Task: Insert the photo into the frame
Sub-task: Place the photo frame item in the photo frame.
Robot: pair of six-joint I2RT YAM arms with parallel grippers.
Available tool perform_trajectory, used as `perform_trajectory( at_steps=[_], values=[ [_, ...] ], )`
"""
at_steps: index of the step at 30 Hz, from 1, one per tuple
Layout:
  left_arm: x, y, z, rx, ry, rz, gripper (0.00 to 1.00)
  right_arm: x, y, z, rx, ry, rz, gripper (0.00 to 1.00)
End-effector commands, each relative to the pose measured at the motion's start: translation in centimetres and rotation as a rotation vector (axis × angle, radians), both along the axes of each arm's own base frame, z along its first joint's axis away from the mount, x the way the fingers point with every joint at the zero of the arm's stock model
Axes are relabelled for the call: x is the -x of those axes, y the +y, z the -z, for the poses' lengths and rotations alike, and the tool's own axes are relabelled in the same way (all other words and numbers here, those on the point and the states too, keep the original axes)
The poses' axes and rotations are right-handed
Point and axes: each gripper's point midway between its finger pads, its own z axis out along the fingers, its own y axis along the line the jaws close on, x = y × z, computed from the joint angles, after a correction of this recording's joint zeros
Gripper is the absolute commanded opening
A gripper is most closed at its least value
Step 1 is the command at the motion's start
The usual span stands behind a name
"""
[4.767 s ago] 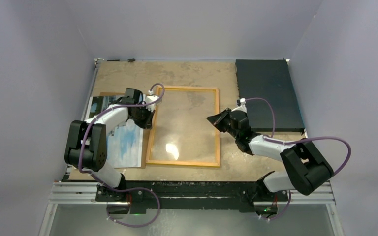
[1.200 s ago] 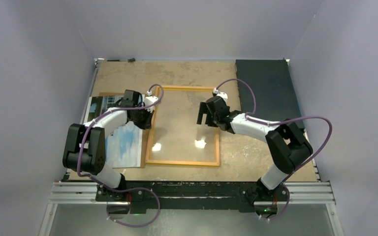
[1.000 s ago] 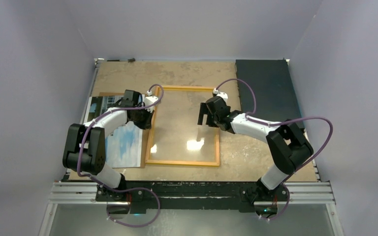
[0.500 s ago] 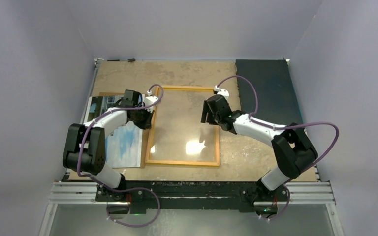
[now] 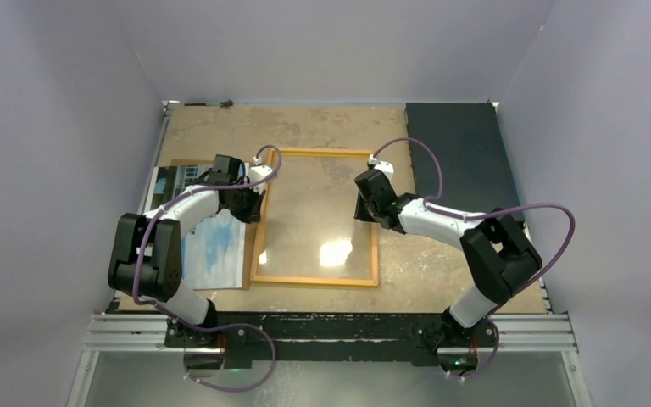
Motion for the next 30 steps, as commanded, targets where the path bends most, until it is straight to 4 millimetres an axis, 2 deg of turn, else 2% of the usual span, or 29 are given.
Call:
perform_trajectory(
  at_steps=[1,6,12,24,27,30],
  values=[
    [0.3,0.7,0.9,-0.02,0.021,-0.024,0.0,0.7,-0.5,0.9,0.013,0.025,0.018,0.29],
    [0.3,0.7,1.0,-0.017,0.023,-0.024,0.0,0.7,-0.5,1.3,0.014,0.03,0.015,0.29],
    [0.2,0.8,1.1,-0.019,0.024,-0.024,0.0,0.7,0.0,2.7,0.017,0.062,0.004,0.36],
    [0.0,0.8,0.9,-0.02,0.022,-0.025,0.0,0.6,0.6,3.5,0.003,0.082,-0.012,0.39],
    [0.0,0.8,0.9,-0.018,0.022,-0.025,0.0,0.0,1.1,2.6,-0.011,0.063,-0.02,0.4],
    [0.0,0.7,0.7,-0.013,0.024,-0.021,0.0,-0.8,1.7,-0.2,-0.045,0.004,-0.033,0.46]
  ],
)
